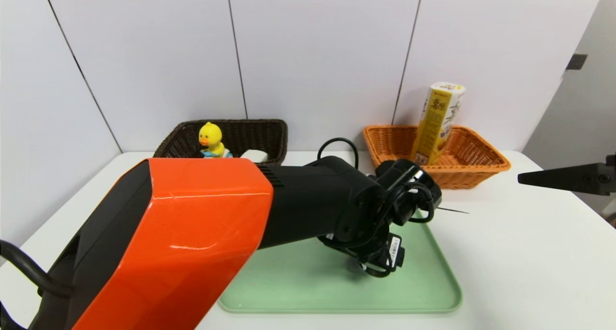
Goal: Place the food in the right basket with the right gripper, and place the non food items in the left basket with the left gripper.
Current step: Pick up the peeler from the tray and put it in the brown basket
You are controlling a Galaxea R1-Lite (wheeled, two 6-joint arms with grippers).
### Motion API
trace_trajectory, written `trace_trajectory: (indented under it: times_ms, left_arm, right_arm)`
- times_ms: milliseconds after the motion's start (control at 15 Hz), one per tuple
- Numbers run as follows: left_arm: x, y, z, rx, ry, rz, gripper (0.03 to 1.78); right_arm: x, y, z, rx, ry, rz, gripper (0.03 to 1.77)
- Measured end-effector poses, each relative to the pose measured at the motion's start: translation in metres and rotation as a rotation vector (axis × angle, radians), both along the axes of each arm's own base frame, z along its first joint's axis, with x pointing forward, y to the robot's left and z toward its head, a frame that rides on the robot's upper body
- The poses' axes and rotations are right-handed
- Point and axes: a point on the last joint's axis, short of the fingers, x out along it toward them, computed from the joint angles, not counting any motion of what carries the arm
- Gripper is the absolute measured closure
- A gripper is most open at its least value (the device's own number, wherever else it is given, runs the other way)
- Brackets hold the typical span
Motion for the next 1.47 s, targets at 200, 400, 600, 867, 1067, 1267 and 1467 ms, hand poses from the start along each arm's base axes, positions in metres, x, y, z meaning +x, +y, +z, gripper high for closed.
trace_trajectory:
  times_ms: [200,400,600,867,1067,1267,1467]
  left_arm:
    - [0.0,0.0,0.0,0.004,-0.002,-0.001,0.67]
    - [0.0,0.0,0.0,0.005,-0.004,0.0,0.97]
    - [0.0,0.002,0.003,0.003,-0.007,-0.002,1.52]
    - [-0.001,0.008,0.016,-0.009,-0.028,0.003,1.52]
    - [-0.002,0.019,0.04,-0.046,-0.057,0.013,1.52]
    - [-0.002,0.043,0.077,-0.08,-0.115,0.016,1.52]
    - [0.02,0.086,0.109,-0.065,-0.202,0.042,1.52]
  right_arm:
    - [0.0,0.0,0.0,0.0,0.001,-0.002,0.1]
    - [0.001,0.0,0.0,-0.001,0.002,-0.001,0.1]
    - [0.001,0.0,0.0,-0.001,0.002,0.0,0.1]
    - [0.001,0.0,0.0,0.001,0.002,-0.002,0.1]
    - [0.0,0.0,0.0,0.0,0.001,-0.002,0.1]
    - [-0.001,0.0,0.001,0.001,-0.005,-0.002,0.1]
    - [-0.004,-0.001,0.002,0.0,-0.011,-0.004,0.1]
